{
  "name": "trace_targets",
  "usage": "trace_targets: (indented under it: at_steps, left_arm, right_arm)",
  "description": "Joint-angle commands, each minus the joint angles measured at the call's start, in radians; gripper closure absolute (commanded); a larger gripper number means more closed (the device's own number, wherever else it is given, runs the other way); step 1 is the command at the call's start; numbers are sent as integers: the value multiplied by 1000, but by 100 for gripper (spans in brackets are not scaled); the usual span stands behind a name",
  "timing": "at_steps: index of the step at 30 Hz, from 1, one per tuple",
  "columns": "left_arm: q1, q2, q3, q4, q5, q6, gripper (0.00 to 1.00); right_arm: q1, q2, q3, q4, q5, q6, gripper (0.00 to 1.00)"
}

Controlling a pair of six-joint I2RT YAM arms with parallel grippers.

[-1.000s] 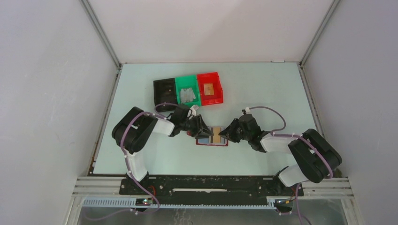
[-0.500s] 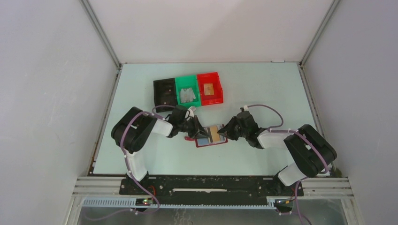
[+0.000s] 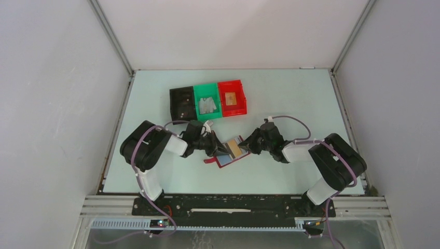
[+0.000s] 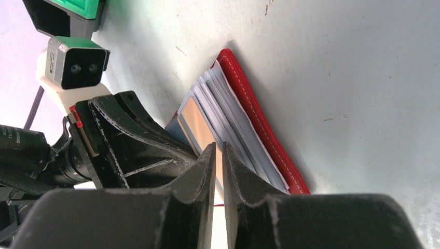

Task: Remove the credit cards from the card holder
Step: Remove the credit card from the card holder.

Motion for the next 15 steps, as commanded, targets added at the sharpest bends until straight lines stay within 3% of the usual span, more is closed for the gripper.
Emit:
trace_targets:
  at_steps: [1, 15]
  left_arm:
    - [-4, -40, -28, 17, 11, 16, 100]
    - [3, -13, -19, 13, 28, 37, 100]
  right_arm:
    - [19, 67, -28, -167, 44, -15, 81]
    - [19, 8, -90, -176, 76, 20, 82]
